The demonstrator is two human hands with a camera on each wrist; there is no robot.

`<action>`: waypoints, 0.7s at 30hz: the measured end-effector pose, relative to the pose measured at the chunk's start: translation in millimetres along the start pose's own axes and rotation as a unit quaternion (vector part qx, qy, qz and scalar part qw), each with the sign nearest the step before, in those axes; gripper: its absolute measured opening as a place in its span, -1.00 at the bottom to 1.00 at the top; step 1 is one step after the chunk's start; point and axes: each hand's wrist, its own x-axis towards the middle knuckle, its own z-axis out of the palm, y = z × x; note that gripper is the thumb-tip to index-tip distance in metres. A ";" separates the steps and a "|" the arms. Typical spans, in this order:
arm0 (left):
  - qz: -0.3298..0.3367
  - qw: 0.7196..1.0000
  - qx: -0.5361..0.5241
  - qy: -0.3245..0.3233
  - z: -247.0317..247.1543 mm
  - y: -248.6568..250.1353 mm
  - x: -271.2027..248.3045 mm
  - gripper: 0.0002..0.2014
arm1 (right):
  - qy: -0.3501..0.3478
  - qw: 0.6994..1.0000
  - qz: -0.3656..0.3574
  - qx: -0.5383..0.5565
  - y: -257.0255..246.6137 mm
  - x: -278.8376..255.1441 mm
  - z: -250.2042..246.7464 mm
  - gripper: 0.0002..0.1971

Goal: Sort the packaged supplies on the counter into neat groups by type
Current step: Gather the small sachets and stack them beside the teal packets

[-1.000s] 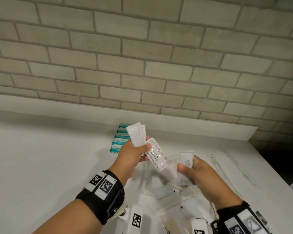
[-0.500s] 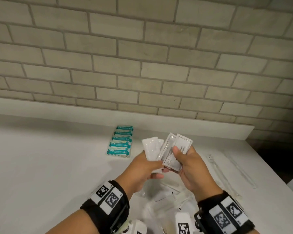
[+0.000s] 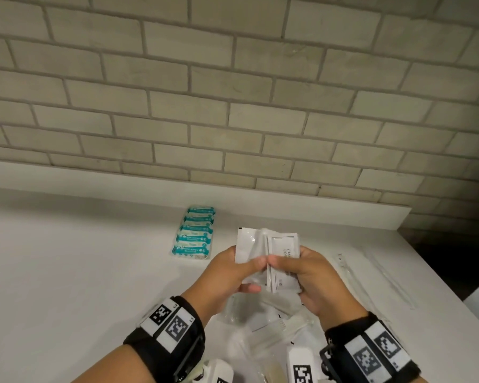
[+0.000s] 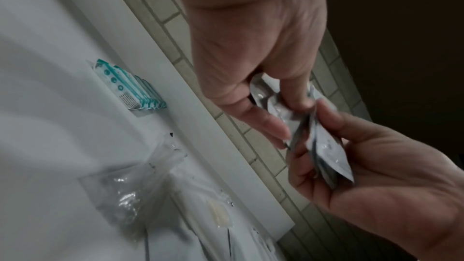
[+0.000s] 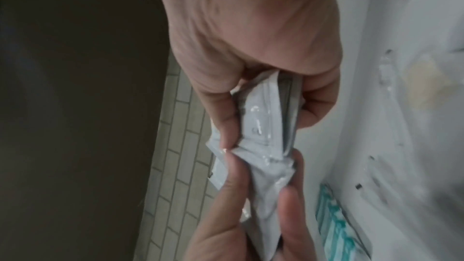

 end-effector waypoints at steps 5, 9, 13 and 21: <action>-0.060 0.991 -0.123 -0.012 -7.1 5.8 4.8 -0.68 | 0.001 0.957 -0.197 -0.215 -20.9 -2.4 -7.9 -0.76; -0.030 0.989 -0.137 0.042 -17.1 10.5 14.0 -0.65 | -0.067 0.890 -0.146 -0.428 -5.9 -10.6 -12.5 -0.54; 0.006 0.990 -0.112 0.088 -24.2 10.6 17.2 -0.69 | -0.032 0.932 -0.054 -0.356 0.2 -20.3 -24.6 -0.80; 0.048 0.993 -0.032 0.102 -18.7 8.8 18.4 -0.73 | -0.020 0.970 -0.036 -0.239 -3.6 -19.9 -17.0 -0.72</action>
